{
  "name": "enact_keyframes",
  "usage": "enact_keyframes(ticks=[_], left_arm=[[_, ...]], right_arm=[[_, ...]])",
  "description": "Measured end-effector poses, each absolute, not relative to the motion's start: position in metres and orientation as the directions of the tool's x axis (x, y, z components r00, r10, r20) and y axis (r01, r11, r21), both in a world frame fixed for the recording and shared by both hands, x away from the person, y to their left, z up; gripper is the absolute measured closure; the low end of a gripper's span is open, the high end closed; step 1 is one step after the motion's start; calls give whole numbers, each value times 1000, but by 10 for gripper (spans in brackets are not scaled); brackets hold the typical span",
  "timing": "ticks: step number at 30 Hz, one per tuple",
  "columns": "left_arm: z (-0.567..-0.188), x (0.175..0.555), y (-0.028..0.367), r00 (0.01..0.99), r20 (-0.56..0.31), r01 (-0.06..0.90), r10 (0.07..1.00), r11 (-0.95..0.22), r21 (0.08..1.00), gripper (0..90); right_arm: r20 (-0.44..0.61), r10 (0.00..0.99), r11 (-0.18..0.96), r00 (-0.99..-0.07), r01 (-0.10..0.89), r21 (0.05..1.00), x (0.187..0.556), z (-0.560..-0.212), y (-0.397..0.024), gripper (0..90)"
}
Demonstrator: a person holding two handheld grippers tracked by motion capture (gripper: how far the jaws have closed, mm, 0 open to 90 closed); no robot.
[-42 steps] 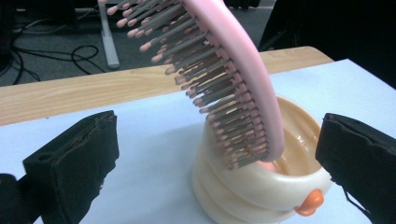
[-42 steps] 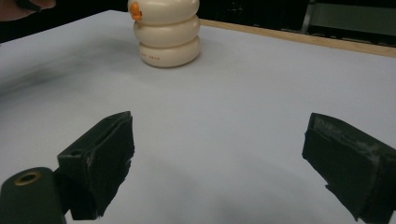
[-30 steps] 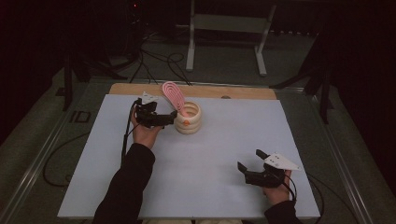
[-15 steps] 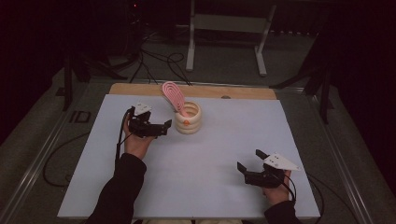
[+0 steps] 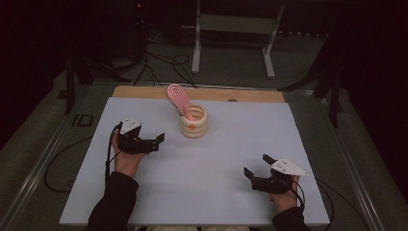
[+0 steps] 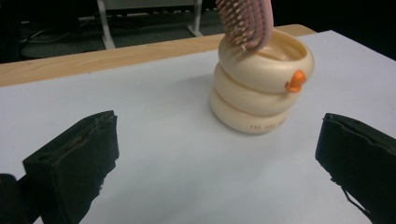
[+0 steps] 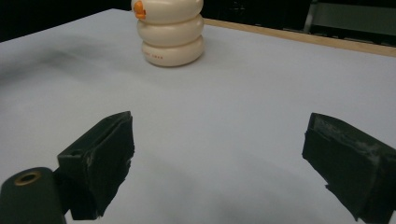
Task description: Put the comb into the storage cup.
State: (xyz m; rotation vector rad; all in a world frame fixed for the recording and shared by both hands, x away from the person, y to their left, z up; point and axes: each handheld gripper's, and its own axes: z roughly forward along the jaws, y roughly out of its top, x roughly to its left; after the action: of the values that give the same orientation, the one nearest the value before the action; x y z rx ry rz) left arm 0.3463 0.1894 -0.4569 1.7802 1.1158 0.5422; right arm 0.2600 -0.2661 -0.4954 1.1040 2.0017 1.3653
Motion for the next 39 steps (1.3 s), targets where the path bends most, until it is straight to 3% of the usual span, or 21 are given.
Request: enact_keyframes(ticks=[18, 39], left_arm=[[-485, 290, 226, 497, -54, 399, 866, -173, 901, 4], [-486, 252, 246, 497, 28, 314, 867, -210, 926, 5]], right_arm=[[54, 824, 180, -564, 351, 919, 260, -496, -266, 91], [55, 827, 158, -560, 325, 932, 258, -490, -271, 91]])
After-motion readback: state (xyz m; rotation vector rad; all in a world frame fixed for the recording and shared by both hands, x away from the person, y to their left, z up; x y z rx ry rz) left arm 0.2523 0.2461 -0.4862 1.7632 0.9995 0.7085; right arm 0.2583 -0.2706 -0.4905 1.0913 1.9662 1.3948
